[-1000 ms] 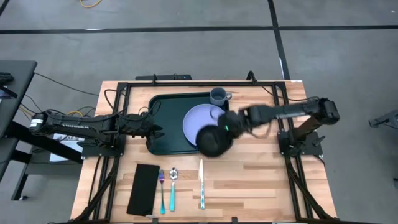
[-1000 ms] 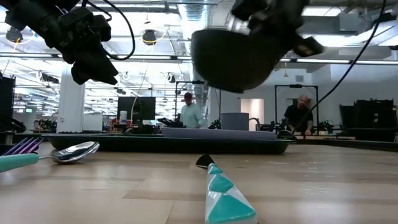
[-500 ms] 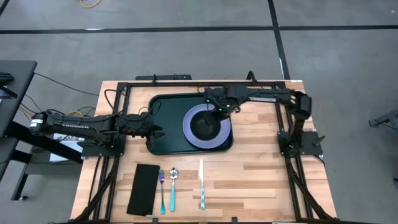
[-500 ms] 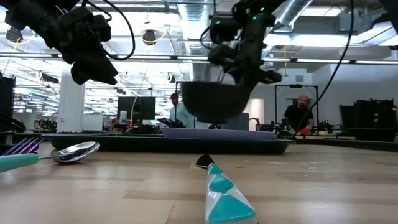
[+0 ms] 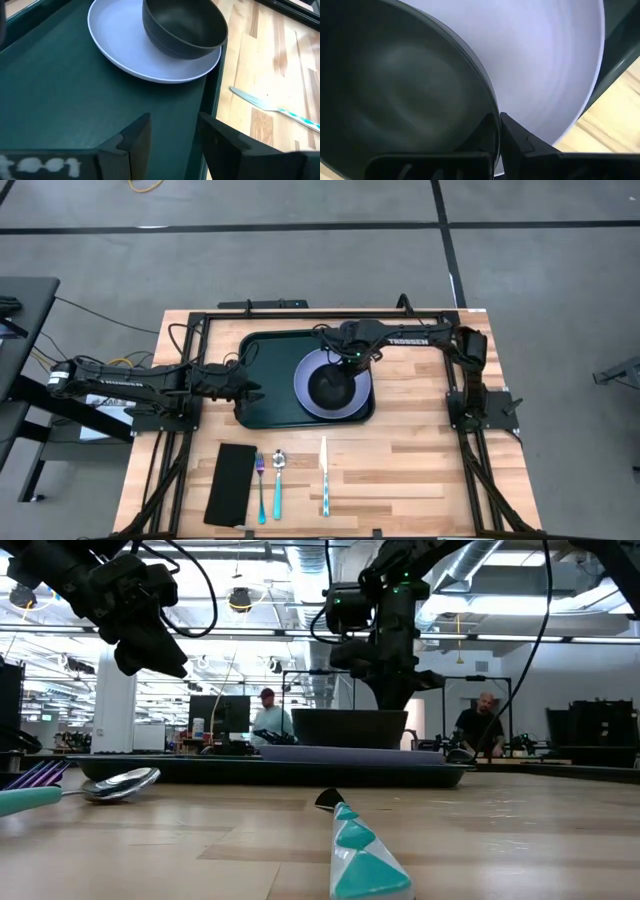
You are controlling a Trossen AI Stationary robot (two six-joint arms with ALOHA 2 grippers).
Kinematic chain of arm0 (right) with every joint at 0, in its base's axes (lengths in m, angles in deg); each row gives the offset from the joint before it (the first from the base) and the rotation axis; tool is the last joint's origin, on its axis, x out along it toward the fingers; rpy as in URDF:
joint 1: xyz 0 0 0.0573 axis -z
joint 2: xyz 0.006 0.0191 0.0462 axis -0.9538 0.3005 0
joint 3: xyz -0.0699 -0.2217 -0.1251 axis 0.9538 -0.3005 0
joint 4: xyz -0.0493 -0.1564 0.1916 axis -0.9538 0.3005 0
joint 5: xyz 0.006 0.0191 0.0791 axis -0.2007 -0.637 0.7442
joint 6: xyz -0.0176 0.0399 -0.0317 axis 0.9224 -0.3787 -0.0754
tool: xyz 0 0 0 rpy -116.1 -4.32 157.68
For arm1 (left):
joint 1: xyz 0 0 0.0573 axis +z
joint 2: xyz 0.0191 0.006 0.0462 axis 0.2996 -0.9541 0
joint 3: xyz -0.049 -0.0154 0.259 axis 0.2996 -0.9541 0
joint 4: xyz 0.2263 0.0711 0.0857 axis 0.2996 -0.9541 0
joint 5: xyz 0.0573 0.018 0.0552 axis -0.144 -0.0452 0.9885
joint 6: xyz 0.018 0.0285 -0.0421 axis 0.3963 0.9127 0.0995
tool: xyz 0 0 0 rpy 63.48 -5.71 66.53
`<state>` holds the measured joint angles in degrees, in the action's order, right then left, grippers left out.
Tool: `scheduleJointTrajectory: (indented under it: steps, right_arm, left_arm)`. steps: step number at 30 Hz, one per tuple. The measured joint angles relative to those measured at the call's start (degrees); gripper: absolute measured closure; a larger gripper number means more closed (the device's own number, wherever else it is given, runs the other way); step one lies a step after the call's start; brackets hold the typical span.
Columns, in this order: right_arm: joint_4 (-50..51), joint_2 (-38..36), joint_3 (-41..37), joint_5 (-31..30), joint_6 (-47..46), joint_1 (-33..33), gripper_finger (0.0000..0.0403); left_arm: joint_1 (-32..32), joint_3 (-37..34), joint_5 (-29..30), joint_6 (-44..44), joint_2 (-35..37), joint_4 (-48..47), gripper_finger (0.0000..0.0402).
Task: Set up tray
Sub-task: Put the black bowl on top of the violet plate on the black serving tray
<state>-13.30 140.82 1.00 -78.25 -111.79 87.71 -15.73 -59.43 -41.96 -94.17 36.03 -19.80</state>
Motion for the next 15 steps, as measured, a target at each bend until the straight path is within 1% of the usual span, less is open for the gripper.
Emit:
scheduleJointTrajectory:
  steps: [3, 15]
  right_arm:
    - [0.0, 0.0, 0.0, -1.1, 0.0, 0.5, 0.0401]
    - [0.0, 0.0, 0.0, -1.1, 0.4, 2.5, 0.0401]
  left_arm:
    - [0.0, 0.0, 0.0, 0.0, 0.0, 0.2, 0.0253]
    - [0.0, 0.0, 0.4, 0.3, 0.0, 0.2, 0.0253]
